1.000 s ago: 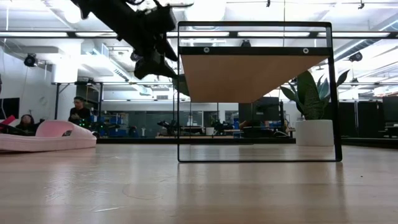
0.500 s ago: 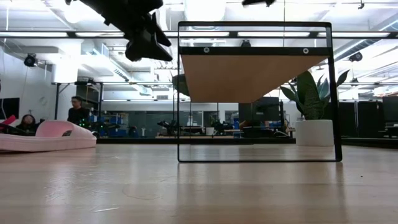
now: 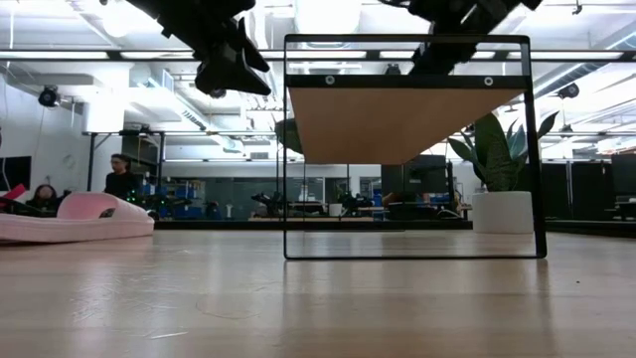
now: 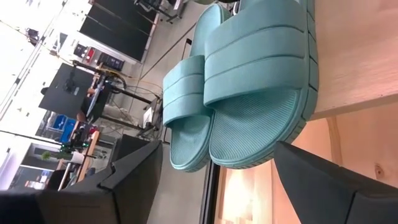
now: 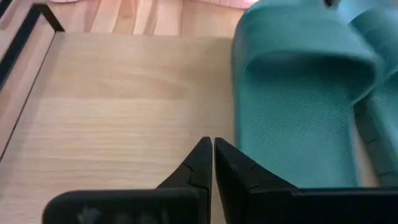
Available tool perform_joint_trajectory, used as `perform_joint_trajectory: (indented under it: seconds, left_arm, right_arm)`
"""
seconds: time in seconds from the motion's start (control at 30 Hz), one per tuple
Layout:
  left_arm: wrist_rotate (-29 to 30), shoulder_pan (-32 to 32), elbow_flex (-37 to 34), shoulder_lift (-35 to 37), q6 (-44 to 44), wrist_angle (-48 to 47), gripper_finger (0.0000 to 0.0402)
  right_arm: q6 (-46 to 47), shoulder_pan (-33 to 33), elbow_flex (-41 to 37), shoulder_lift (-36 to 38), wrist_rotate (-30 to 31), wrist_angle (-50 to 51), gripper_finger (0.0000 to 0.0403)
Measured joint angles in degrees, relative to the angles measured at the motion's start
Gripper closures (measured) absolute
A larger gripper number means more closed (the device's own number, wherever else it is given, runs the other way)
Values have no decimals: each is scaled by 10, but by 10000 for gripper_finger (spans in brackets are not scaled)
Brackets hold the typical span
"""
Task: Pick and place slides into the shelf
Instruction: Put the left green slipper on the shelf
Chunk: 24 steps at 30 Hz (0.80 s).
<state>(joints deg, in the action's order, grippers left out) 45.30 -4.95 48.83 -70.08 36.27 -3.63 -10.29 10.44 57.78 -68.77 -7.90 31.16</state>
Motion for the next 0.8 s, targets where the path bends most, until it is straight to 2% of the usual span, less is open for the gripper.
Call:
perform_joint_trajectory:
  seconds: [0.27,0.47,0.8]
  left_arm:
    - [0,0,-4,12,0,0,111]
    - [0,0,-6,22,0,-1,111]
    - [2,0,-6,24,0,-5,111]
  right_arm:
    - [9,-25,-33,0,6,-23,394]
    - [8,-36,-52,0,108,-16,394]
    - [-17,-36,-66,0,116,-16,394]
